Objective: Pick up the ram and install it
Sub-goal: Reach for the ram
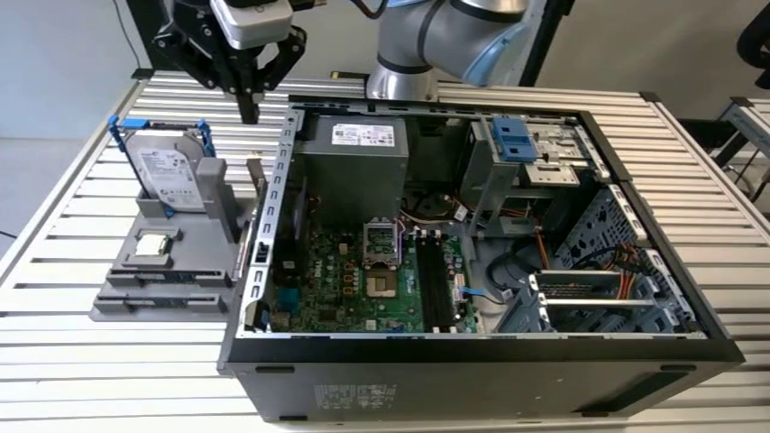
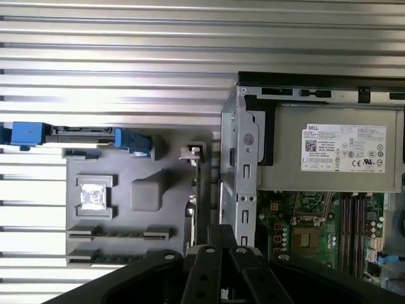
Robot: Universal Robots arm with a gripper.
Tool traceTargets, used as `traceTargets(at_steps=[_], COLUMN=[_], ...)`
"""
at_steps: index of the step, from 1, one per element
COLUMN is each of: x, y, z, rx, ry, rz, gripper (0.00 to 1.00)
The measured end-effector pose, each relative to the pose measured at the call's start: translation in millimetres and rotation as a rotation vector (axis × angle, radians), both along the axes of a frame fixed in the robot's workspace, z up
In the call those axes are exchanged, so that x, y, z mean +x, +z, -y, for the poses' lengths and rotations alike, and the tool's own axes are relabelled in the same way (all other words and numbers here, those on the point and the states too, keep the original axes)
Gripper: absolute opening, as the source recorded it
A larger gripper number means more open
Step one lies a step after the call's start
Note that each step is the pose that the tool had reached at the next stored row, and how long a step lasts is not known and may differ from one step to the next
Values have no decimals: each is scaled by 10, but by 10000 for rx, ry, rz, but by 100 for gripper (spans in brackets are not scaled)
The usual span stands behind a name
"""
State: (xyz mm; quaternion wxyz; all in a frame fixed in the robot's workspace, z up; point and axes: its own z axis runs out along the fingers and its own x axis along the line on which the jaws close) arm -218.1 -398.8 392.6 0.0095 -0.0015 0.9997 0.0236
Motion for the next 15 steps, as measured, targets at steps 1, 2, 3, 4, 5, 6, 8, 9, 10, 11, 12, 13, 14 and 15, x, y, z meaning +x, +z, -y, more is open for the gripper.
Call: traceTargets(at_steps=[1, 2, 3, 4, 5, 6, 8, 9, 10, 11, 12, 13, 14, 15], x=[-25, -31, -212, -279, -306, -333, -387, -416, -434, -501, -529, -558, -585, -615], y=[0, 0, 0, 0, 0, 0, 0, 0, 0, 0, 0, 0, 0, 0], z=[0, 0, 0, 0, 0, 0, 0, 0, 0, 0, 0, 0, 0, 0], rx=[0, 0, 0, 0, 1, 0, 1, 1, 0, 0, 0, 0, 0, 0], ry=[21, 26, 148, 173, 183, 195, 215, 225, 231, 255, 262, 270, 276, 283], rz=[0, 0, 0, -1, 0, 0, 0, 0, 0, 0, 0, 0, 0, 0], gripper=[0, 0, 0, 0, 0, 0, 0, 0, 0, 0, 0, 0, 0, 0])
